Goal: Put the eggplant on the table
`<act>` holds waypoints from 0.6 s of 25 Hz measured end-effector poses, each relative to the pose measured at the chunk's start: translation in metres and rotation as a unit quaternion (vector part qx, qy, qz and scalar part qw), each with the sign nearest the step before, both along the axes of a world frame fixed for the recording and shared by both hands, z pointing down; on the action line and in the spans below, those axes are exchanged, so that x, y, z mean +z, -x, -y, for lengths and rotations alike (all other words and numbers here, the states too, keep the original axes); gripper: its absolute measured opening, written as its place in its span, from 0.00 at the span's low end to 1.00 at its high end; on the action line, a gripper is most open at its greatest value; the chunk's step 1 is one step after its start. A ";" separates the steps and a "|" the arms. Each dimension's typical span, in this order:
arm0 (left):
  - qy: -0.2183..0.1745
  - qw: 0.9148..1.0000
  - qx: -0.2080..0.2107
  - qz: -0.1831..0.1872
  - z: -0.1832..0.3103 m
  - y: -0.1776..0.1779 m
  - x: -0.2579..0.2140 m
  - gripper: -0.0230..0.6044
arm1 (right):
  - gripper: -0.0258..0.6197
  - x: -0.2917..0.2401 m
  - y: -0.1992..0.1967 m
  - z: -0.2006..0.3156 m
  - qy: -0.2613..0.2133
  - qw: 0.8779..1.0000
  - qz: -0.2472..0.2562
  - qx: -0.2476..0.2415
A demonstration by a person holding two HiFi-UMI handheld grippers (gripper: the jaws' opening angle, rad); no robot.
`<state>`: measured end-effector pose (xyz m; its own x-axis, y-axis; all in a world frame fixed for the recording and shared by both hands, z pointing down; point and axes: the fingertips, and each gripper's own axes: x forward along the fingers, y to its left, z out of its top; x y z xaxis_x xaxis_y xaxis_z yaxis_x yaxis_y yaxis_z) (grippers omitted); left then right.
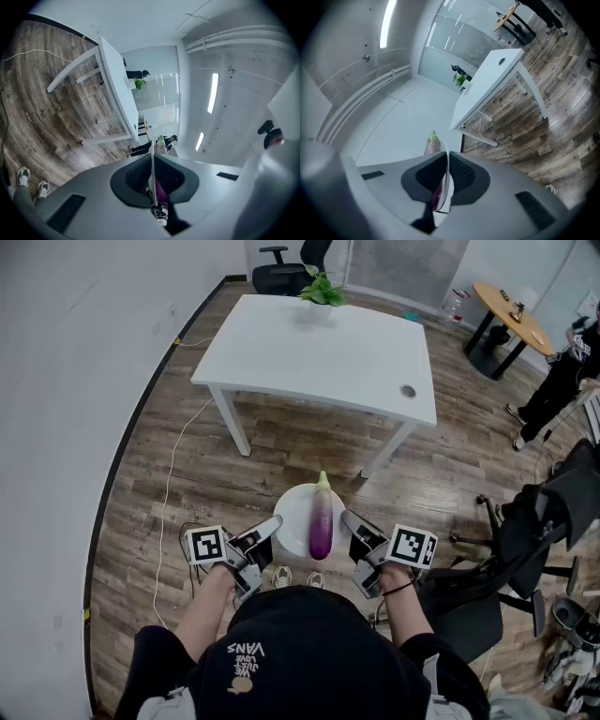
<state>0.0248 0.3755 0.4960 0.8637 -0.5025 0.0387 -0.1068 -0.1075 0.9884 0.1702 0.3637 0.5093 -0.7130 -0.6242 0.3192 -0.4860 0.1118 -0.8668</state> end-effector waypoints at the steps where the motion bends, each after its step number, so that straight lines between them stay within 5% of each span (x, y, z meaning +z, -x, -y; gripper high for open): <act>1: -0.001 1.000 0.000 0.001 0.000 0.001 0.001 0.08 | 0.09 0.001 0.001 0.000 0.002 1.000 0.002 0.001; 15: 0.003 1.000 -0.003 0.002 0.005 0.004 0.006 0.08 | 0.09 0.002 0.010 0.006 0.004 1.000 0.030 0.001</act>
